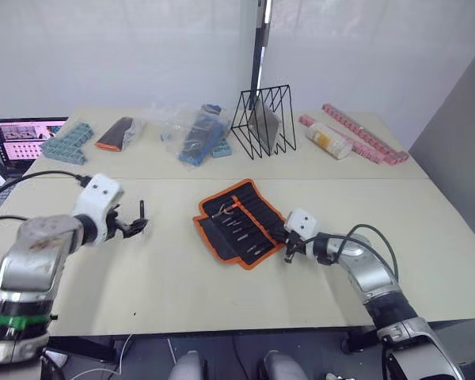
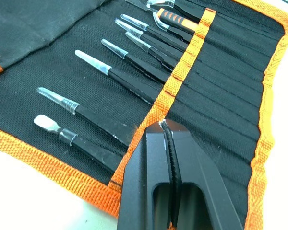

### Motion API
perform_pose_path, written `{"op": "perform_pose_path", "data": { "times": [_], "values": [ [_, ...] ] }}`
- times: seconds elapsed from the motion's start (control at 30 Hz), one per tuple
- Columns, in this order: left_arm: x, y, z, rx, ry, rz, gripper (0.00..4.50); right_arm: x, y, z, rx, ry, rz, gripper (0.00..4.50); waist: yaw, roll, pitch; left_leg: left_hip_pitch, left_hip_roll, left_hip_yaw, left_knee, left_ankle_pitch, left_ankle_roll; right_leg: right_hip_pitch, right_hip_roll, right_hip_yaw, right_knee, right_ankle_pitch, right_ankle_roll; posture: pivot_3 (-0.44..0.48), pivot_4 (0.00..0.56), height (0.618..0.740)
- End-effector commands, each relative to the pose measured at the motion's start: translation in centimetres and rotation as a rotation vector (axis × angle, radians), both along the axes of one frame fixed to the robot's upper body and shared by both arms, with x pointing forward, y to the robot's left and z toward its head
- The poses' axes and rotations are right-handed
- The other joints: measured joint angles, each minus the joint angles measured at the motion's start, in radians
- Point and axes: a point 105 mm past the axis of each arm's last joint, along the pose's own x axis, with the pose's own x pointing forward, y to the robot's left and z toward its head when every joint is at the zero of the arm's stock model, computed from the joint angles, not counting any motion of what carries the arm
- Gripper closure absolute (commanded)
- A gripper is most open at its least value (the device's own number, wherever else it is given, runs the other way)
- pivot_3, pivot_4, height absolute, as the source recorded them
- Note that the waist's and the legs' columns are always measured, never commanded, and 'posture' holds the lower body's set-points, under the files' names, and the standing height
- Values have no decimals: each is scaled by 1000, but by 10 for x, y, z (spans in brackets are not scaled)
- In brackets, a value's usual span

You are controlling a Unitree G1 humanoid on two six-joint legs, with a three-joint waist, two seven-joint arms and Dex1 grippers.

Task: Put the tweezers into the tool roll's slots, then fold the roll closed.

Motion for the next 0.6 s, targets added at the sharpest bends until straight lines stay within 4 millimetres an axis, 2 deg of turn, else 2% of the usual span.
{"op": "perform_pose_path", "data": {
  "times": [0.03, 0.13, 0.23, 0.33, 0.6],
  "values": [
    [-21, 2, 29, -54, -188, 25, 42, -15, -3, -44, -87, 150, 21, 4500, 3, -1, 0, 0, 0, 0, 0, 0, 0, 0, -1, 0, 0, 0, 0, 0, 150, 685],
    [-40, 15, 27, -94, -260, 104, 42, -12, -3, -43, -86, 150, 26, 4500, 6, -1, -1, 0, 0, 0, 0, 0, 0, 0, -2, 0, -1, 0, 0, 0, 150, 685],
    [-60, 26, 1, -199, -247, 211, 42, -13, 0, -43, -85, 157, 48, 4500, 6, -1, -1, 1, 2, 1, 0, 0, 0, 1, -3, 1, -1, 1, -2, 0, 150, 685],
    [-77, 40, -21, -180, -263, 337, 42, -12, 4, -40, -62, 163, 60, 4500, 7, -2, -3, 3, 3, 3, -1, 0, 0, 1, -3, 1, -2, 1, -2, 0, 150, 685],
    [-117, 42, -58, -214, -266, 369, 42, -12, 6, -39, -65, 167, 80, 4500, 9, -4, -4, 3, 6, 5, -1, -2, -1, 0, -3, 1, -2, 0, -6, 0, 150, 685]
  ]
}}
